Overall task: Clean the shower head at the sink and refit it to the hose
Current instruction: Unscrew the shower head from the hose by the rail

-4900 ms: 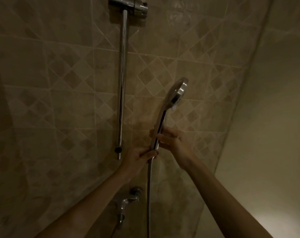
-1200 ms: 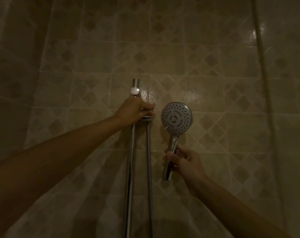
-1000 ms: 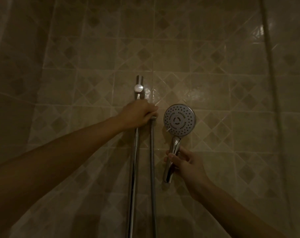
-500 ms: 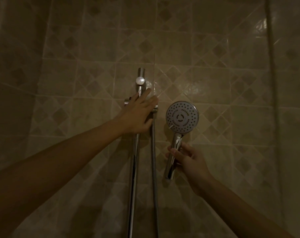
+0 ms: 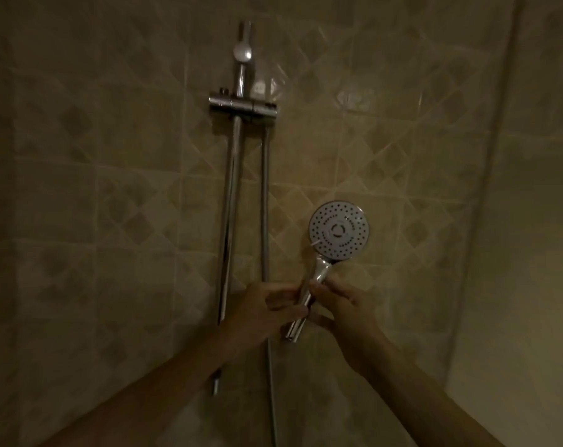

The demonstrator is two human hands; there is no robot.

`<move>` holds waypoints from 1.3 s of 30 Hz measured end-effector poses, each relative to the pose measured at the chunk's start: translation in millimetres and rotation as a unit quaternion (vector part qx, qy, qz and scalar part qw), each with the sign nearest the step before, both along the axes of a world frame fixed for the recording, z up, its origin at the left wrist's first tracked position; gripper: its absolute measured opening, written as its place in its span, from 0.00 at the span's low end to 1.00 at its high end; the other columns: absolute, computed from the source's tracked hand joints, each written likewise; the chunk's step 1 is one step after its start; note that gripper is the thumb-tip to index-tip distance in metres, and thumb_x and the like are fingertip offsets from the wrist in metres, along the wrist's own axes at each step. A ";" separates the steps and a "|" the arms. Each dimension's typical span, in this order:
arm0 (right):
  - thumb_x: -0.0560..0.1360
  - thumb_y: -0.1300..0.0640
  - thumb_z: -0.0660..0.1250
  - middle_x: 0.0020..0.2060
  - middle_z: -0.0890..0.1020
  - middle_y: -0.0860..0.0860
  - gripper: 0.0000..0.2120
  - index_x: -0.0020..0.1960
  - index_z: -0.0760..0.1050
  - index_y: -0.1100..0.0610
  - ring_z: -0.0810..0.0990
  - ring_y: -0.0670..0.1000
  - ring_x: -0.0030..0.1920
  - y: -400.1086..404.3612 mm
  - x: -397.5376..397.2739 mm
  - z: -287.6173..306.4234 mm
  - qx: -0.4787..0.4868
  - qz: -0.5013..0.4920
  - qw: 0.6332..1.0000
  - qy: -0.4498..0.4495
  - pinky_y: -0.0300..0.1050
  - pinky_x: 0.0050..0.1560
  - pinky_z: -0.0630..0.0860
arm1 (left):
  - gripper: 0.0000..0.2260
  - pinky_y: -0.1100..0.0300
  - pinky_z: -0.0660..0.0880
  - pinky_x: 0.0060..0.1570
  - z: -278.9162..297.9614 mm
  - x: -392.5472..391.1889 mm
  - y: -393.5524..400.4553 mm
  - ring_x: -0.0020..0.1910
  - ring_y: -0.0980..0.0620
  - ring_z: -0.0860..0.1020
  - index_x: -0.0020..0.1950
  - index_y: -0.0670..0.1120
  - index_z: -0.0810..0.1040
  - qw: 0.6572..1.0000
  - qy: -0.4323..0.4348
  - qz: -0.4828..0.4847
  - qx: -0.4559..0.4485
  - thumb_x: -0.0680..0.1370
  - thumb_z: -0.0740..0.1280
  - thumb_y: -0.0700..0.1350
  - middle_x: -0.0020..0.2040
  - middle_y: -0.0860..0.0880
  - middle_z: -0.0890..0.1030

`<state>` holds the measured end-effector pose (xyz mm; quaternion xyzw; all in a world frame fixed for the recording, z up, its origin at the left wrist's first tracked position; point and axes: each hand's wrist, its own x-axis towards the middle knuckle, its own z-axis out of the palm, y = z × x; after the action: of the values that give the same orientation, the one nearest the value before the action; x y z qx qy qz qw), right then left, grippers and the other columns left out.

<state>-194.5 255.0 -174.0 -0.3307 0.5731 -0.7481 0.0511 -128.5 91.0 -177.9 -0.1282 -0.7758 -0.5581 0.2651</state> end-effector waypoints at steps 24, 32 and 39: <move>0.76 0.69 0.73 0.59 0.87 0.56 0.27 0.72 0.76 0.53 0.87 0.58 0.57 97.6 90.0 -224.9 0.054 -0.099 0.961 -0.250 0.50 0.48 0.85 | 0.20 0.54 0.83 0.41 -228.3 56.8 88.0 0.49 0.51 0.86 0.50 0.60 0.85 0.904 -0.349 -0.119 0.216 0.70 0.77 0.35 0.51 0.50 0.87; 0.77 0.70 0.69 0.58 0.87 0.57 0.25 0.68 0.80 0.48 0.88 0.58 0.55 124.4 179.9 -290.6 0.047 -0.195 0.930 -0.309 0.48 0.48 0.85 | 0.26 0.56 0.81 0.40 -302.0 95.6 109.1 0.48 0.50 0.87 0.56 0.60 0.82 0.842 -0.460 -0.227 0.166 0.61 0.81 0.44 0.51 0.48 0.87; 0.76 0.69 0.72 0.57 0.87 0.55 0.28 0.71 0.78 0.47 0.88 0.60 0.54 149.6 265.2 -348.9 0.021 -0.322 0.865 -0.386 0.51 0.48 0.84 | 0.24 0.55 0.81 0.39 -352.8 141.7 143.3 0.48 0.50 0.87 0.55 0.57 0.82 0.783 -0.530 -0.306 0.115 0.64 0.80 0.37 0.51 0.48 0.87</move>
<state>70.6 404.6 -522.8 0.1880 0.5977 -0.7788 0.0314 13.2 234.3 -530.7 -0.0114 -0.6447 -0.6747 -0.3593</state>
